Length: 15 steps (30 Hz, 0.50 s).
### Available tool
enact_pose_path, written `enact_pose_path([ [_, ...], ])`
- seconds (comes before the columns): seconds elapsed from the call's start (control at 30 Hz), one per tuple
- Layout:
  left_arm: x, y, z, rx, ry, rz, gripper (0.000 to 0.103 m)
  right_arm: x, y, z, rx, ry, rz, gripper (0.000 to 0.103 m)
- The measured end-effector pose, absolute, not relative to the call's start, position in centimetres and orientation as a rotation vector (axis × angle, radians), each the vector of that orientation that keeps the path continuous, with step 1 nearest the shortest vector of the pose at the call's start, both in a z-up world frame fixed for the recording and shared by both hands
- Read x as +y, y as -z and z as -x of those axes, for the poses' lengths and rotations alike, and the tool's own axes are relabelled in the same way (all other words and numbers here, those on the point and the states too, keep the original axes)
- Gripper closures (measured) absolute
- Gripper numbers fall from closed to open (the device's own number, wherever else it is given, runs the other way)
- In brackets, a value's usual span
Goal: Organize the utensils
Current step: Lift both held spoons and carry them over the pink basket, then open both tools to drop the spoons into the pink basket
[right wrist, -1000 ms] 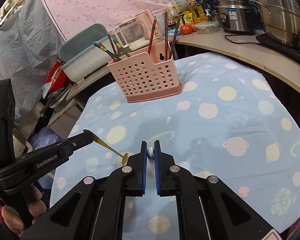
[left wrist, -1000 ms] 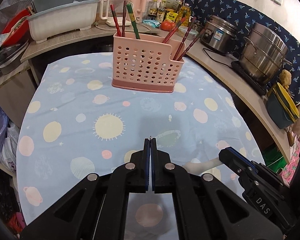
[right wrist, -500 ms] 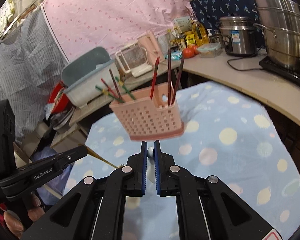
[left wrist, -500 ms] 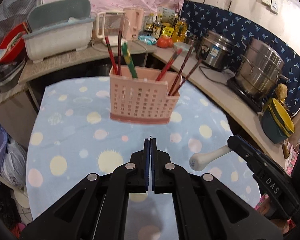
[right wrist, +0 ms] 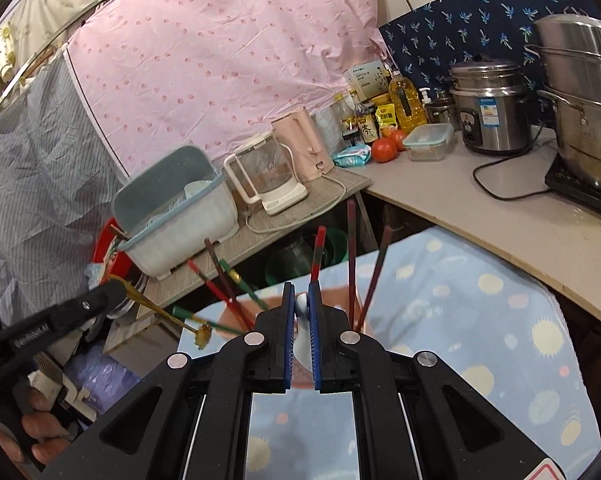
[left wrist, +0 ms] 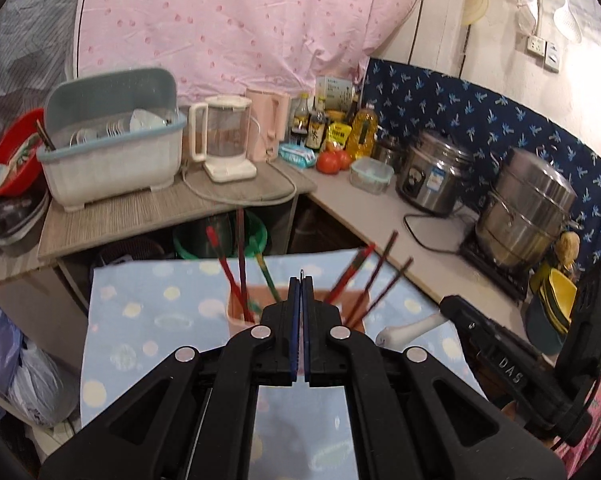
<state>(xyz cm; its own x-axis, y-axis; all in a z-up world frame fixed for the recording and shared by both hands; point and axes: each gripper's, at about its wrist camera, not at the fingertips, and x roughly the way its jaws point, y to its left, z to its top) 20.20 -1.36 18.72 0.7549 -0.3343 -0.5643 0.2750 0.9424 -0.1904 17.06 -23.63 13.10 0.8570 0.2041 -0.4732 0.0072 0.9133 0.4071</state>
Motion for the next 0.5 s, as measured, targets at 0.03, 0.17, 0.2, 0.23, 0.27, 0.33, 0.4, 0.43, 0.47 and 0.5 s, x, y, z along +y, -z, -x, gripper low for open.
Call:
enact_pose_path([
  [0.03,-1.4,-19.1,-21.0,0.628,0.330,0.100,0.102,-23.7,-13.2,-17.7,0.533,-0.105,-0.413,0.096],
  [0.17,-1.4,-19.0,-23.5,0.636,0.313,0.101,0.102,-23.6,-13.2,-20.4,0.536,-0.102,-0.421,0.096],
  [0.2,-1.4,-18.7,-24.1,0.646,0.310,0.104,0.102,-23.5,-13.0,-21.0,0.540,-0.100,-0.422,0.096],
  [0.23,-1.3,-18.2,-24.6,0.657,0.307,0.106,0.102,-23.5,-12.8,-21.6,0.547,-0.099,-0.422,0.096],
  [0.27,-1.2,-17.9,-25.0,0.666,0.304,0.108,0.103,-23.4,-12.5,-22.0,0.553,-0.099,-0.423,0.096],
  [0.33,-1.2,-17.0,-25.8,0.684,0.299,0.112,0.102,-23.2,-11.8,-22.8,0.568,-0.098,-0.425,0.096],
  [0.4,-1.3,-16.1,-26.5,0.702,0.293,0.115,0.102,-23.0,-11.0,-23.5,0.586,-0.095,-0.426,0.096],
  [0.43,-1.3,-15.7,-26.8,0.710,0.290,0.115,0.102,-23.0,-10.6,-23.7,0.595,-0.094,-0.427,0.096],
  [0.47,-1.4,-15.3,-27.0,0.717,0.287,0.113,0.102,-23.0,-10.3,-23.9,0.602,-0.094,-0.426,0.096],
  [0.5,-1.4,-15.0,-27.3,0.723,0.284,0.112,0.102,-22.9,-9.9,-24.1,0.609,-0.092,-0.425,0.096],
])
